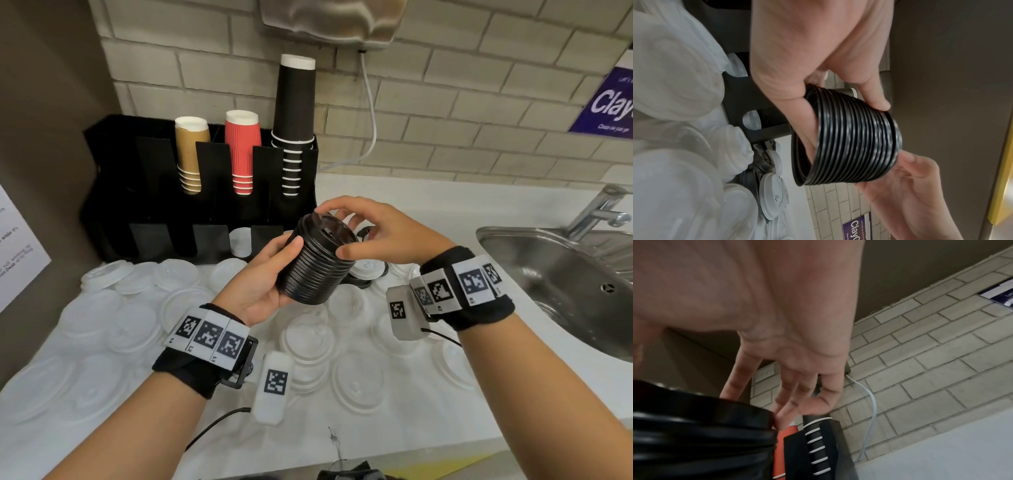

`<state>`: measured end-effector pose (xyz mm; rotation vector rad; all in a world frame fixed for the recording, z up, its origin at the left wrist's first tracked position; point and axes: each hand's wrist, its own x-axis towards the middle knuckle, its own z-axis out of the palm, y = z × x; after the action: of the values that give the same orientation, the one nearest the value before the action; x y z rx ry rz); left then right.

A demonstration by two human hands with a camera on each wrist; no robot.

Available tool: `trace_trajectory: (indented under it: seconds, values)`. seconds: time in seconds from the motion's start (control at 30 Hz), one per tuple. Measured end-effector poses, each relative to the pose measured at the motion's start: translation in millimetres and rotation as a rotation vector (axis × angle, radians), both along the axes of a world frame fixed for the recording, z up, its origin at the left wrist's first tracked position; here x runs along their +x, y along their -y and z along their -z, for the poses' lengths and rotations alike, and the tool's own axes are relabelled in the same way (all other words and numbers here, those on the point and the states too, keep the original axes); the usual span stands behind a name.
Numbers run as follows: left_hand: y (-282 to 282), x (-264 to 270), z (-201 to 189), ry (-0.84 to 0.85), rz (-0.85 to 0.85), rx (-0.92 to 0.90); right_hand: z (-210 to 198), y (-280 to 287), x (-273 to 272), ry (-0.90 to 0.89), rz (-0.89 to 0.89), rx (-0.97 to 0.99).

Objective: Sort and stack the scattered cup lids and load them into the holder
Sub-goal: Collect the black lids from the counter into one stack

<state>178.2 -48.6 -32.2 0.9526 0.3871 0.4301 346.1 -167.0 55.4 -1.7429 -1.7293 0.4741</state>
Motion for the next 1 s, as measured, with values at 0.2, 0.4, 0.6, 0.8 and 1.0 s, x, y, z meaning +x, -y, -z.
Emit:
trace_trajectory:
  seconds: [0.2, 0.4, 0.6, 0.8, 1.0]
  values:
    - [3, -1, 0, -0.004, 0.024, 0.005, 1, 0, 2, 0.024, 0.022, -0.047]
    - [4, 1, -4, 0.009, 0.032, -0.01, 3, 11, 4, -0.075, 0.048, -0.072]
    - [-1, 0, -8, 0.146, 0.122, -0.108, 7, 60, 80, -0.003, 0.648, -0.299]
    - [5, 0, -11, 0.23, 0.209, -0.072, 50, 116, 135, 0.387, 0.885, -1.014]
    - [14, 1, -11, 0.213, 0.196, -0.089, 78, 139, 143, 0.382, 0.9, -1.04]
